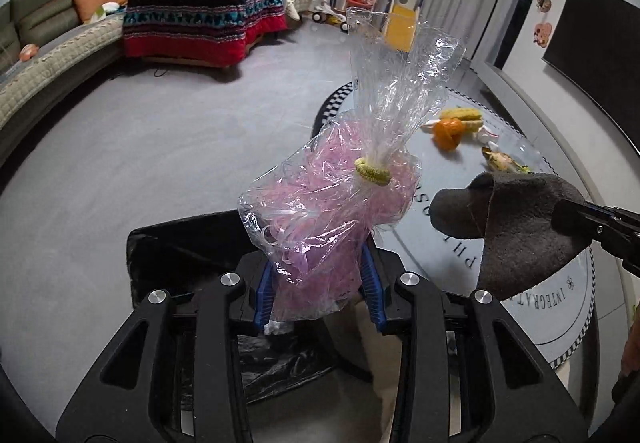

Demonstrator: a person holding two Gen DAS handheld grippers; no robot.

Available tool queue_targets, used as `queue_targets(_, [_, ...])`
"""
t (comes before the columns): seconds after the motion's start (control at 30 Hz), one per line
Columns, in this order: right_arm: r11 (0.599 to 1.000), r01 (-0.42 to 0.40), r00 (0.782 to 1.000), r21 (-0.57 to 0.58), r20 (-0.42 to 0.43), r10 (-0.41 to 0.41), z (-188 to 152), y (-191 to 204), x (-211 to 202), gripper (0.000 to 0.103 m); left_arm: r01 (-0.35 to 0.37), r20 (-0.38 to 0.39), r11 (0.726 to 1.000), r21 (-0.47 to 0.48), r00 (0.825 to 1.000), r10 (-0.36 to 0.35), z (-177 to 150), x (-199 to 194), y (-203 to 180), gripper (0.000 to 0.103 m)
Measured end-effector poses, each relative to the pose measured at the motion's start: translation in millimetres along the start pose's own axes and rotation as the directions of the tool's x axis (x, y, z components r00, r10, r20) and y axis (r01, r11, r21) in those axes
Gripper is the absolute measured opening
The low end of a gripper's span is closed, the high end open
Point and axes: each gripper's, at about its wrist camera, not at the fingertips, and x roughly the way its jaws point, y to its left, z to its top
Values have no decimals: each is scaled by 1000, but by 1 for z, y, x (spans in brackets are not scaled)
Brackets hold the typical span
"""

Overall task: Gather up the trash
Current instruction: 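Carry the grey cloth and pink bag to the bin and release both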

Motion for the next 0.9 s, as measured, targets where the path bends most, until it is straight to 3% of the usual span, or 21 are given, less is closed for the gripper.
queue_targets(0.33, [984, -159, 982, -78, -116, 150, -13, 86, 59, 7, -156, -66, 979, -132, 987, 148, -47, 0, 85, 37])
queue_targets(0.6, [974, -223, 949, -36, -235, 208, -21, 115, 123, 7, -211, -127, 952, -223, 974, 186, -79, 12, 136, 39])
queue_targets(0.63, [975, -219, 942, -29, -266, 204, -19, 117, 132, 10, -212, -124, 949, -232, 975, 187, -79, 11, 138, 41])
queue_targets(0.67, [980, -197, 942, -22, -282, 183, -19, 117, 138, 23, -227, -128, 944, -238, 971, 201, -79, 12, 141, 63])
queue_targets(0.7, [984, -176, 946, -17, -280, 164, -18, 117, 141, 33, -243, -122, 938, -246, 968, 219, -80, 9, 145, 97])
queue_targets(0.73, [986, -166, 952, -22, -265, 154, -18, 116, 140, 45, -259, -96, 932, -253, 965, 242, -79, 5, 146, 97])
queue_targets(0.8, [987, -157, 957, -34, -252, 144, -19, 114, 136, 46, -279, -81, 927, -251, 960, 267, -78, 1, 148, 97])
queue_targets(0.9, [987, -159, 959, -24, -239, 149, -20, 105, 129, 46, -260, -83, 926, -275, 966, 246, -76, 0, 152, 97])
